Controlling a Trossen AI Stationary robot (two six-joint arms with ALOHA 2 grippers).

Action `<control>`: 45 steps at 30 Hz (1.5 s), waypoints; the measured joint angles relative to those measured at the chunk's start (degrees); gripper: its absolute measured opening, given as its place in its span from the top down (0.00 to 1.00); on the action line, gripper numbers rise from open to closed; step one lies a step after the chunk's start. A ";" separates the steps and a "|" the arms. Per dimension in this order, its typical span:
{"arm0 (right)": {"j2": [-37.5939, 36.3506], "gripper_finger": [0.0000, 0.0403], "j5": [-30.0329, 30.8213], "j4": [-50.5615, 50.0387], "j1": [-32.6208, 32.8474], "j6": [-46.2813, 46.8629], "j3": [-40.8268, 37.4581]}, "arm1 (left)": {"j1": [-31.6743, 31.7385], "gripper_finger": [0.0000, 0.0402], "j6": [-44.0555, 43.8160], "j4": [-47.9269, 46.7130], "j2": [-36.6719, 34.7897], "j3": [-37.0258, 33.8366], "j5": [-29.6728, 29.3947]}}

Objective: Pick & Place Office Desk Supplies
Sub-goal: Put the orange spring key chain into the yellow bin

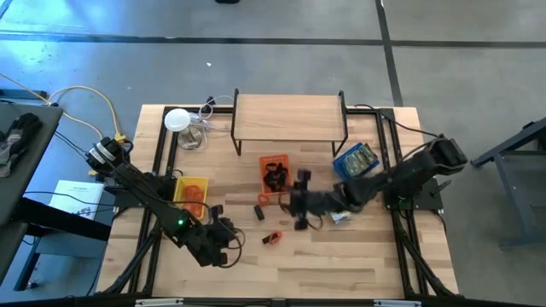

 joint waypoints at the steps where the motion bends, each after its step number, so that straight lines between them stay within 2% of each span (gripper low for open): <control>1: -0.11 0.54 -0.01 0.52 1.39 -0.39 0.03 | 0.00 0.85 1.26 1.00 0.00 0.00 -0.63; 10: -0.18 0.55 0.13 0.47 10.77 6.63 0.10 | 0.61 0.85 11.55 10.01 0.07 0.00 -1.98; 13: -0.18 0.55 0.09 0.47 12.35 8.77 0.10 | 1.35 0.85 17.14 13.49 2.09 0.02 -4.90; 18: -0.18 0.54 0.22 -0.74 14.82 11.73 0.10 | 4.24 0.85 26.51 28.97 9.11 0.07 -2.64; 20: -0.18 0.54 0.17 -2.22 16.08 11.80 0.10 | 4.97 0.84 26.62 34.28 12.04 0.07 -2.52; 24: 0.10 0.54 0.07 -2.66 18.20 11.93 0.10 | 6.23 0.78 22.05 40.60 15.63 0.07 -0.55; 28: 0.13 0.54 0.15 -2.94 20.10 11.94 0.10 | 7.15 0.70 21.43 45.46 17.74 0.07 0.14; 35: 0.15 0.54 0.11 -2.96 21.59 13.43 0.10 | 9.33 0.60 19.06 45.80 20.52 0.07 1.80; 45: 0.47 0.54 -1.28 -3.10 22.08 20.92 0.06 | 11.90 0.59 19.05 47.48 26.23 0.02 1.43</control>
